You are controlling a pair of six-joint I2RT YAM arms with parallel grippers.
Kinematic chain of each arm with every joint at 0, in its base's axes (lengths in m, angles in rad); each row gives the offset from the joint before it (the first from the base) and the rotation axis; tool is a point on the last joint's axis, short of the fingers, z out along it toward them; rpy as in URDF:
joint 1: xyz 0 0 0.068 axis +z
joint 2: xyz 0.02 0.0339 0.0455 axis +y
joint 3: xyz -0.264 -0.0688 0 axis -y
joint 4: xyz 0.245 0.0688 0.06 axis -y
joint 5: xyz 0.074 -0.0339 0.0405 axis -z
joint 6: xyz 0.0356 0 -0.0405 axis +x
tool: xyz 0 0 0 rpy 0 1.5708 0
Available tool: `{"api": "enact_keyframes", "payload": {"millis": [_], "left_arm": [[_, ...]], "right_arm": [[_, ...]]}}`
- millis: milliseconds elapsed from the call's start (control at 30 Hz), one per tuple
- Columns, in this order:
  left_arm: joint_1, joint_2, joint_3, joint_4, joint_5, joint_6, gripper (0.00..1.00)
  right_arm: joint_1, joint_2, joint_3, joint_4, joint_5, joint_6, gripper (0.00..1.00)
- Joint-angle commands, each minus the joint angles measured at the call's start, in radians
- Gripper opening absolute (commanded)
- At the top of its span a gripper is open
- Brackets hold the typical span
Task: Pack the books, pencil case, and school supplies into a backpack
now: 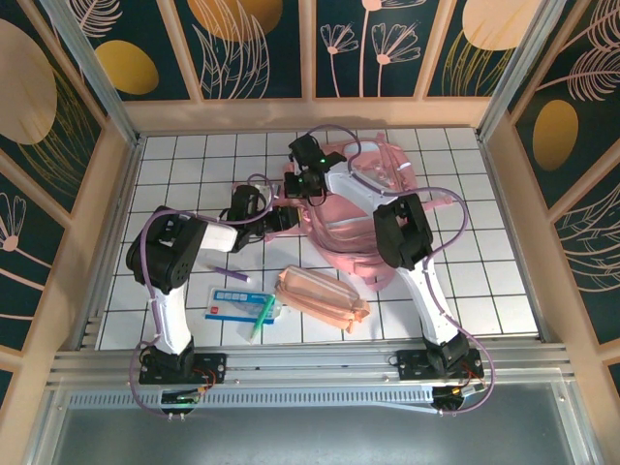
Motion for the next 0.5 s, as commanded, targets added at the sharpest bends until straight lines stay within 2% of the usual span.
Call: {"api": "enact_keyframes", "payload": {"millis": [0,133,233,267,467], "left_arm": [[-0.020,0.013,0.044,0.040,0.023,0.049,0.37],[-0.050,0.017,0.072,0.012,0.007,0.100,0.26],[-0.061,0.003,0.071,0.007,-0.008,0.134,0.03],[-0.064,-0.007,0.065,0.000,-0.024,0.143,0.00],[-0.088,-0.096,-0.004,-0.001,-0.116,0.193,0.00]], "right_arm": [[-0.005,-0.059,-0.016,0.003,-0.047,0.022,0.00],[-0.003,-0.056,-0.014,0.009,-0.052,0.032,0.00],[-0.001,-0.056,-0.014,0.010,-0.034,0.037,0.00],[-0.001,-0.057,-0.014,0.010,-0.025,0.039,0.00],[-0.008,-0.042,0.028,0.003,0.007,0.039,0.00]]}}
